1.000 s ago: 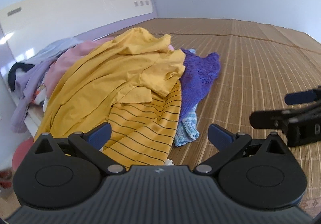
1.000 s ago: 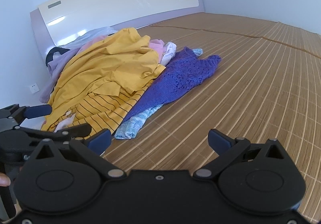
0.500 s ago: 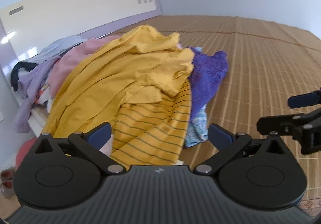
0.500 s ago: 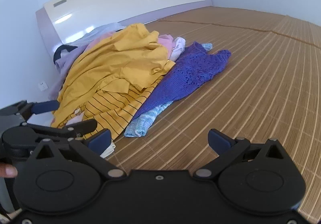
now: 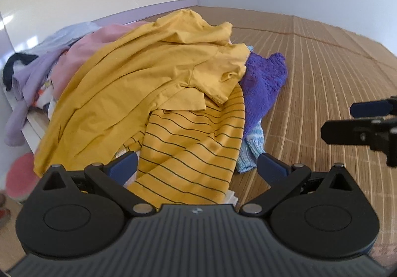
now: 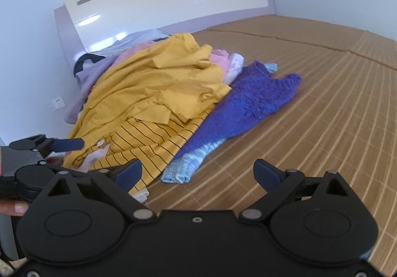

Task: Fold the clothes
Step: 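Move both grippers toward the plain yellow shirt on the clothes pile, then close the left gripper on the yellow shirt while the right gripper grasps it too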

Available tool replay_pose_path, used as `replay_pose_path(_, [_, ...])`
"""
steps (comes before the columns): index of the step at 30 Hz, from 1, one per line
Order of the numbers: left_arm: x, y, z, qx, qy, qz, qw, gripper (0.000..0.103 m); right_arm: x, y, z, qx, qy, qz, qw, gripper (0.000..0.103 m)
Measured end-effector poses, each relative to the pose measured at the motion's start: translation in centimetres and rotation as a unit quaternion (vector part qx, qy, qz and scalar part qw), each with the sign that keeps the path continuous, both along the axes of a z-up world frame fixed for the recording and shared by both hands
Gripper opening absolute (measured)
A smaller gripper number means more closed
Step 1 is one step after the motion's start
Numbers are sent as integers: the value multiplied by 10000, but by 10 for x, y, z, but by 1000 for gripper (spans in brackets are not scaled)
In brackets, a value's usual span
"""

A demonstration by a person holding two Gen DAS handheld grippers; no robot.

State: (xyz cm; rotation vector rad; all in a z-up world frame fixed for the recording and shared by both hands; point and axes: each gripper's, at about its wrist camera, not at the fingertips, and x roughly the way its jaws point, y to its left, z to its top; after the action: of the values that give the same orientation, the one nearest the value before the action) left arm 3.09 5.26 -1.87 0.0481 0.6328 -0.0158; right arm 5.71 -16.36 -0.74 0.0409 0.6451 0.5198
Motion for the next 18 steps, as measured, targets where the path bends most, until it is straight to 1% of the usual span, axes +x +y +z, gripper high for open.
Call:
replay_pose_path(2, [3,3,2,-112,-152,112,9998,103,1,1,1,42,-81,30,10000,97])
replay_pose_path(4, [8,7,3,-99,-270,270,9992,103,3,2,1,59,-93,74,9999,97])
replay_pose_path(8, [20,15,9,181,-472,421,9978,103,9,3,2,70,-109,106,9999,97])
replay_pose_path(12, [36,19,18,472,-858,608,9933,103,14,-6,6,236,-233,-6,9995,97])
replay_pose_path(15, [54,17,25,550,-1049,431,9920,103,17,-12,9,317,-290,-73,9991,96])
replay_pose_path(18, [77,14,28,787,-1085,146,9909,103,20,-13,10,306,-303,-71,9990,94])
